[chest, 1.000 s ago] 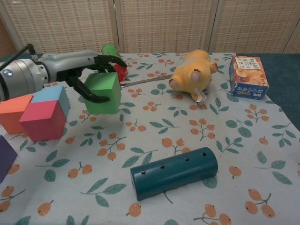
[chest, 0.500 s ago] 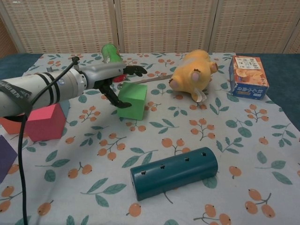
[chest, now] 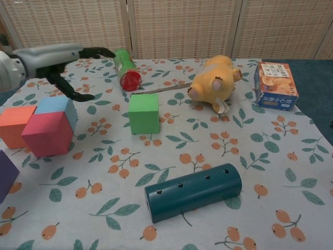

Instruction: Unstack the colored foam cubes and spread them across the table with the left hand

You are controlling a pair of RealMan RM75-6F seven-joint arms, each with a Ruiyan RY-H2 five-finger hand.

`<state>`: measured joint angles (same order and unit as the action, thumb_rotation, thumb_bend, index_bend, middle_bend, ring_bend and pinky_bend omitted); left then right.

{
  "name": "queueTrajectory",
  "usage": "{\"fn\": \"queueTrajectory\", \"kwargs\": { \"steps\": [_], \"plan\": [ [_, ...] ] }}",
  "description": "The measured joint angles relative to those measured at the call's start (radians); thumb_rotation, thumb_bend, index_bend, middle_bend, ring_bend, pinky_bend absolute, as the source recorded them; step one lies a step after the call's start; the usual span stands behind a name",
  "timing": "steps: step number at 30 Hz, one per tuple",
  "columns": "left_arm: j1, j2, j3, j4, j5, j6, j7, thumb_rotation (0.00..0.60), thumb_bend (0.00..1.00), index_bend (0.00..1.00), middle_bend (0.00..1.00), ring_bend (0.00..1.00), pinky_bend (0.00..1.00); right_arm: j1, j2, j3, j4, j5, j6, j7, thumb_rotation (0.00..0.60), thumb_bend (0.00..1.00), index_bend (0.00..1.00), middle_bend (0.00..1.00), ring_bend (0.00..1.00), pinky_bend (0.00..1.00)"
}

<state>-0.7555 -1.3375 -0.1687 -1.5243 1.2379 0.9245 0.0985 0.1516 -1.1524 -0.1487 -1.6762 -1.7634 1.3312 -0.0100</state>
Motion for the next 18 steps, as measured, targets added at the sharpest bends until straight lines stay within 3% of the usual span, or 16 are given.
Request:
{"fn": "queueTrajectory", "kwargs": {
  "steps": [4,7,18],
  "plan": [
    [0.109,0.115,0.036,-0.051,-0.014,0.079,-0.032,0.599,0.31,0.00,0.00,0.00,0.03,0.000,0.006,-0.011,-0.009,-0.018,0.003,0.004,0.600,0.17,0.00,0.00,0.00,0.00],
    [0.165,0.154,0.065,-0.054,-0.023,0.108,-0.076,0.600,0.31,0.00,0.00,0.00,0.03,-0.001,0.010,-0.017,-0.015,-0.033,0.014,0.015,0.600,0.17,0.00,0.00,0.00,0.00],
    [0.204,0.155,0.112,0.029,-0.044,0.027,-0.143,0.600,0.31,0.00,0.00,0.00,0.04,-0.001,0.009,-0.033,-0.018,-0.056,0.017,0.024,0.600,0.17,0.00,0.00,0.00,0.00]
  ]
}}
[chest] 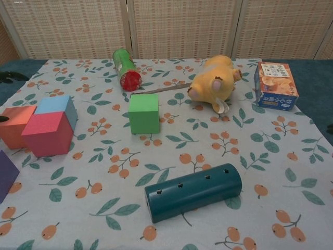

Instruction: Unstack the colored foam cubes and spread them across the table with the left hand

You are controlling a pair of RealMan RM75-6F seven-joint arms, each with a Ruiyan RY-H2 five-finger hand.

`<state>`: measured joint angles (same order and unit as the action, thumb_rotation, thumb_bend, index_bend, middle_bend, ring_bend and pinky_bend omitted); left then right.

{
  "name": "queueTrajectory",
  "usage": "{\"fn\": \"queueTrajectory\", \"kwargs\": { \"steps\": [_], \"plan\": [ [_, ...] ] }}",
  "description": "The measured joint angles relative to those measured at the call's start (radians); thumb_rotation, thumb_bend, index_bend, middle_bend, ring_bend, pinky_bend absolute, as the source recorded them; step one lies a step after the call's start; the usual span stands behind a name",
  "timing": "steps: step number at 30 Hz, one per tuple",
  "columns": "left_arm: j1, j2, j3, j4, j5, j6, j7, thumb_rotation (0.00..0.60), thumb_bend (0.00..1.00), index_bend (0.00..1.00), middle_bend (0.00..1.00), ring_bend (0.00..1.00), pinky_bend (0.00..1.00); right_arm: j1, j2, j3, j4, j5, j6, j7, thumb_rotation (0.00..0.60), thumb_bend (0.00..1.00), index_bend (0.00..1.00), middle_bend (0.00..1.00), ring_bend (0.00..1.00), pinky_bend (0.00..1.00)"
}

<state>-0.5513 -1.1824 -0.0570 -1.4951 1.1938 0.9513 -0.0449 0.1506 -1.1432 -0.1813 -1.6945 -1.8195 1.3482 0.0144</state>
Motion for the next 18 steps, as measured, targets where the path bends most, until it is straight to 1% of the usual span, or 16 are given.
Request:
{"fn": "queueTrajectory", "kwargs": {
  "steps": [7,12,15,17,18],
  "plan": [
    [0.001,-0.021,0.007,0.028,-0.023,-0.053,0.016,0.600,0.31,0.00,0.00,0.00,0.05,0.003,-0.004,-0.003,0.002,0.003,-0.011,-0.003,0.600,0.17,0.00,0.00,0.00,0.00],
    [0.002,-0.040,0.007,0.048,-0.024,-0.062,0.019,0.600,0.31,0.00,0.00,0.01,0.06,0.004,-0.006,-0.003,0.002,0.005,-0.013,-0.009,0.600,0.17,0.00,0.00,0.00,0.00],
    [0.000,-0.054,0.005,0.069,-0.034,-0.070,0.033,0.600,0.31,0.00,0.01,0.06,0.06,0.004,-0.006,-0.004,0.002,0.006,-0.015,-0.010,0.600,0.17,0.00,0.00,0.00,0.00],
    [-0.003,-0.063,0.001,0.078,-0.049,-0.082,0.042,0.600,0.31,0.01,0.04,0.11,0.06,0.004,-0.005,-0.003,0.002,0.007,-0.013,-0.011,0.600,0.17,0.00,0.00,0.00,0.00],
    [-0.005,-0.068,-0.001,0.081,-0.054,-0.086,0.045,0.600,0.31,0.02,0.08,0.16,0.06,0.004,-0.005,-0.003,0.002,0.007,-0.013,-0.012,0.600,0.17,0.00,0.00,0.00,0.00]
  ]
}}
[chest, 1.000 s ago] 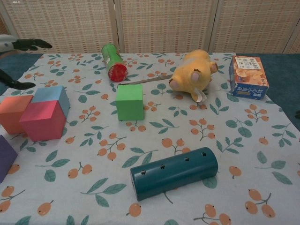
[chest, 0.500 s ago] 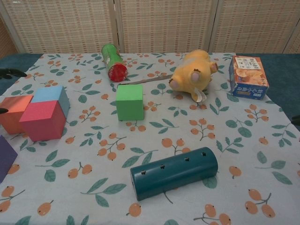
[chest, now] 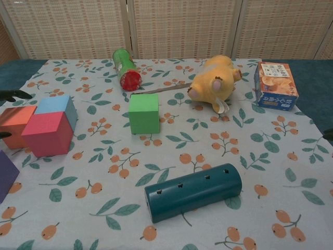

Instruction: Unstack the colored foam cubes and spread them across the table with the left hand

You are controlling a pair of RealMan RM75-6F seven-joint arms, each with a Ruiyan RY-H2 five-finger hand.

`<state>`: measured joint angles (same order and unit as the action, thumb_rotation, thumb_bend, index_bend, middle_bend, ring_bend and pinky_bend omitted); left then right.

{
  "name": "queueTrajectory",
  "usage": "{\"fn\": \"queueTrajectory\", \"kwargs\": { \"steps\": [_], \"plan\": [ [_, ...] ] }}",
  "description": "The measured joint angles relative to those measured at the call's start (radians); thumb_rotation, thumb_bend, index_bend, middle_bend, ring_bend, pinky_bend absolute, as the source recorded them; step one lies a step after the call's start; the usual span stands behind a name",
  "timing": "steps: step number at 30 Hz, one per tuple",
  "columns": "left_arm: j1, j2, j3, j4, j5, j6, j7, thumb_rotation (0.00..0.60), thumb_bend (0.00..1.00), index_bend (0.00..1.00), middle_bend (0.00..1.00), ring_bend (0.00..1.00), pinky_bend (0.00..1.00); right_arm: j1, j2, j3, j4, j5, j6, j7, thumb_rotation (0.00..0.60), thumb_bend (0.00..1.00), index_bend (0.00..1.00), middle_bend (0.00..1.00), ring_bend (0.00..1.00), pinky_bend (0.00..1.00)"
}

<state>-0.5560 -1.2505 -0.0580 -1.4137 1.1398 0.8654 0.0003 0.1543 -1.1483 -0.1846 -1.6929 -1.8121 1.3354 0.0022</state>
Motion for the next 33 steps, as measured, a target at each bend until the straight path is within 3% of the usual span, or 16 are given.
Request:
{"fn": "queueTrajectory", "kwargs": {
  "steps": [2,5,10,21,28,33],
  "plan": [
    [-0.002,-0.009,-0.004,0.008,-0.006,-0.003,0.007,0.600,0.31,0.05,0.17,0.24,0.06,0.000,0.000,0.000,-0.001,0.001,-0.001,-0.001,0.600,0.17,0.00,0.00,0.00,0.00],
    [-0.002,-0.019,-0.008,0.014,-0.007,-0.002,0.013,0.600,0.31,0.11,0.27,0.28,0.06,0.000,0.000,0.001,-0.001,0.004,-0.001,-0.002,0.600,0.17,0.00,0.00,0.00,0.00],
    [0.003,-0.029,-0.016,0.021,-0.001,0.013,0.009,0.600,0.31,0.19,0.38,0.35,0.07,0.002,-0.001,0.000,0.000,0.006,-0.007,-0.004,0.600,0.17,0.00,0.00,0.00,0.00],
    [0.024,-0.005,-0.041,0.037,0.058,0.094,-0.034,0.600,0.35,0.21,0.39,0.37,0.05,0.004,-0.006,0.001,0.001,0.019,-0.021,-0.011,0.600,0.17,0.00,0.00,0.00,0.00],
    [0.026,-0.020,-0.107,0.100,0.069,0.142,-0.150,0.600,0.35,0.21,0.39,0.37,0.04,0.005,-0.011,0.002,0.002,0.027,-0.029,-0.023,0.600,0.17,0.00,0.00,0.00,0.00],
    [-0.009,-0.063,-0.136,0.175,0.072,0.122,-0.196,0.600,0.35,0.21,0.40,0.36,0.00,0.004,-0.015,0.003,0.004,0.030,-0.031,-0.033,0.600,0.17,0.00,0.00,0.00,0.00]
  ]
}}
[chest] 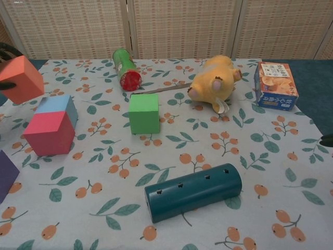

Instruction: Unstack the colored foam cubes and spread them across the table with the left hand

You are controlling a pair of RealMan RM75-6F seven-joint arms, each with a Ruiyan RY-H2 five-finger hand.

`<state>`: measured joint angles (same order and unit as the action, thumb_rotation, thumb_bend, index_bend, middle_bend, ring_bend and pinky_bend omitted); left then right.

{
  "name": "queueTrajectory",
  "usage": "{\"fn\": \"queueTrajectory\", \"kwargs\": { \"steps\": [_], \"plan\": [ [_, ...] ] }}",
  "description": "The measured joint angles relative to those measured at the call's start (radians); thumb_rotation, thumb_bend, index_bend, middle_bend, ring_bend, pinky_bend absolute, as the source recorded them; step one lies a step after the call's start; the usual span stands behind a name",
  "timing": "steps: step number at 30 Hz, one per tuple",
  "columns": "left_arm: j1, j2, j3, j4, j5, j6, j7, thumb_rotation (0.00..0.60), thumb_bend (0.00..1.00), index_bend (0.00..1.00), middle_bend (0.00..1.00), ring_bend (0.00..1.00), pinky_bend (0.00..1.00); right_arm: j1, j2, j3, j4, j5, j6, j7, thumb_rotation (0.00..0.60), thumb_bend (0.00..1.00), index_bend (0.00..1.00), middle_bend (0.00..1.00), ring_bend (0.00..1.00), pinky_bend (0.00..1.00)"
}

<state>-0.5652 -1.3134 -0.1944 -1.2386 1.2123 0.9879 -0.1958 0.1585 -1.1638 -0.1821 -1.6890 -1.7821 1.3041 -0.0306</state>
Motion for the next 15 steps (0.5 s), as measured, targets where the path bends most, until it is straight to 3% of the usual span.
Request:
{"fn": "queueTrajectory", "kwargs": {
  "steps": [3,11,12,15],
  "plan": [
    [-0.063,-0.057,-0.020,0.106,0.007,-0.061,-0.035,0.600,0.36,0.21,0.40,0.35,0.00,-0.005,-0.005,0.001,0.001,-0.002,0.007,-0.021,0.600,0.17,0.00,0.00,0.00,0.00],
    [-0.236,-0.273,-0.032,0.547,0.056,-0.233,-0.160,0.600,0.36,0.20,0.38,0.31,0.00,-0.015,-0.010,0.001,-0.005,0.005,0.013,-0.044,0.600,0.17,0.00,0.00,0.00,0.00],
    [-0.255,-0.298,-0.032,0.596,0.062,-0.254,-0.179,0.600,0.36,0.18,0.36,0.28,0.00,-0.015,-0.009,0.001,-0.006,0.005,0.011,-0.044,0.600,0.17,0.00,0.00,0.00,0.00],
    [-0.310,-0.377,-0.026,0.746,0.082,-0.320,-0.247,0.600,0.36,0.03,0.17,0.10,0.00,-0.014,-0.012,0.002,-0.005,0.007,0.008,-0.050,0.600,0.17,0.00,0.00,0.00,0.00]
  ]
}}
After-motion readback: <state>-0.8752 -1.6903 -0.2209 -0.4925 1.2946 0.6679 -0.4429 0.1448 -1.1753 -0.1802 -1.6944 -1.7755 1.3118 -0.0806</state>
